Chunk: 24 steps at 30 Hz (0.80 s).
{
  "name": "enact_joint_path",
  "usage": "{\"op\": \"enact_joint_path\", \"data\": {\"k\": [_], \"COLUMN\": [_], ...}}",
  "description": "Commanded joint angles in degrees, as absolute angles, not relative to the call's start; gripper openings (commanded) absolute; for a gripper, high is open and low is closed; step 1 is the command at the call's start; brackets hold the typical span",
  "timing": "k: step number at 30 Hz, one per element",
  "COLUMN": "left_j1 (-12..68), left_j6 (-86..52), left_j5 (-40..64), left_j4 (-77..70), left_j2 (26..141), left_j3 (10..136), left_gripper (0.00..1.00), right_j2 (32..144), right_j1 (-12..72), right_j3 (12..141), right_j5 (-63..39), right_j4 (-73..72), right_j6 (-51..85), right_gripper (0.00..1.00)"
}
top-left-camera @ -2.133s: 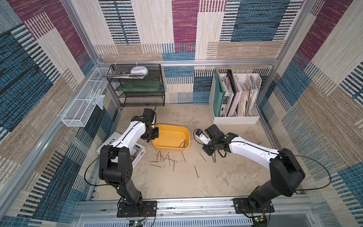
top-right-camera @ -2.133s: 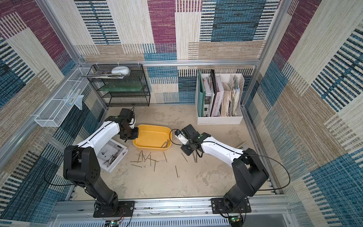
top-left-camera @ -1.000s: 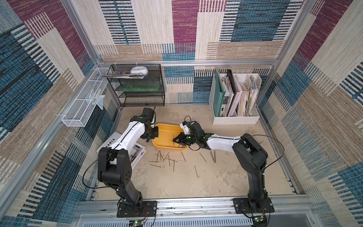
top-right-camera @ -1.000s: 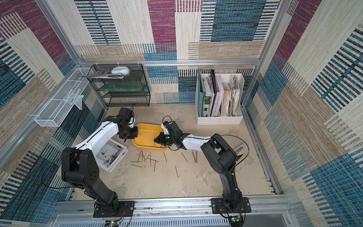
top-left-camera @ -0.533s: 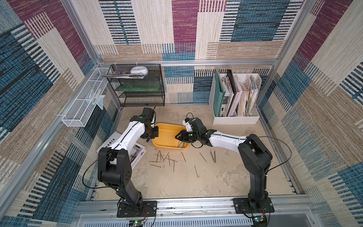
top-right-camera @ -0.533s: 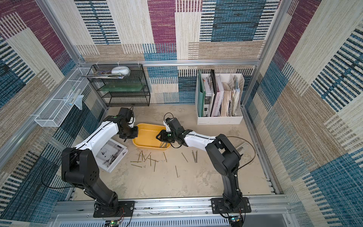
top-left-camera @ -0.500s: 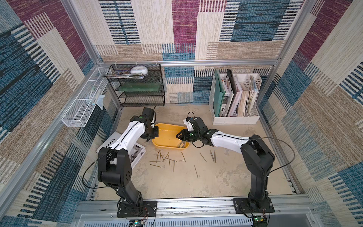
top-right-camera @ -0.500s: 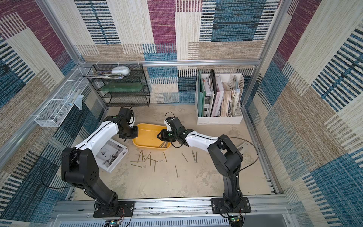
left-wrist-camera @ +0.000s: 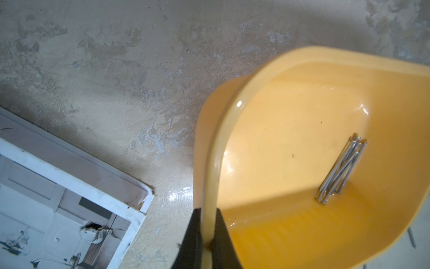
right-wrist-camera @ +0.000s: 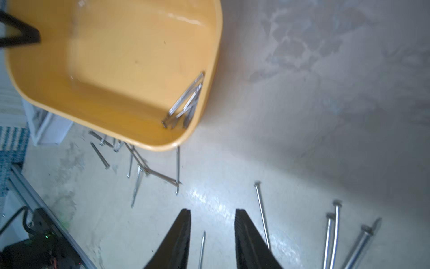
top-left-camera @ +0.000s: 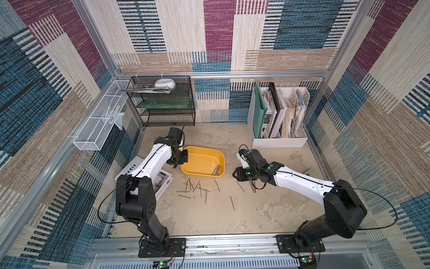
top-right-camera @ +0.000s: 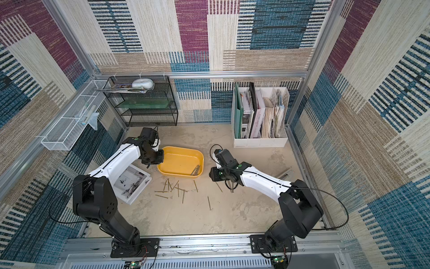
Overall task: Put the nails on the desktop into the storage box
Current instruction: Pick up the nail from the center of the board.
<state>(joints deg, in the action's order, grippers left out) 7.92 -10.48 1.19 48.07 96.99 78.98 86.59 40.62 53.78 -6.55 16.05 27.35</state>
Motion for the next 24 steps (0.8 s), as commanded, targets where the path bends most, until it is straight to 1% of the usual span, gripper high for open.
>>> {"op": "enact_joint_path", "data": {"k": [1,6,9,15,21,24], "left_j1": [7.91,7.91,7.91,7.91,7.91,7.91], "left_j6": [-10.56,-10.60,-10.47,-10.41,-10.33,-10.26], "left_j5": [1.36,1.33,1.15,1.25,1.42,1.43], "left_j4": [48.15,48.13,48.16,48.16,48.17,48.23], "left_j2": [96.60,96.75,96.71,96.85,96.92,96.92], "left_j3": [79.54,79.54,79.50,79.54,79.54,79.60], "left_gripper": [0.00,0.00,0.00,0.00,0.00,0.00], "right_j2": [86.35,89.96,93.52,100.28,106.59,108.53], "right_j1": [41.22,42.24,43.12,44.73,45.18,45.26], "right_j3": [51.54,52.74,55.20,59.76,63.53,65.43], "right_j5": [-1.80,1.90,5.32,8.82,11.08,10.57], "right_j4": [19.53,21.04,22.52,24.54,29.49,32.71], "right_j6": [22.59,19.77,18.24,15.53,12.96,11.46], "right_gripper": [0.39,0.39,0.39,0.38,0.31,0.26]}}
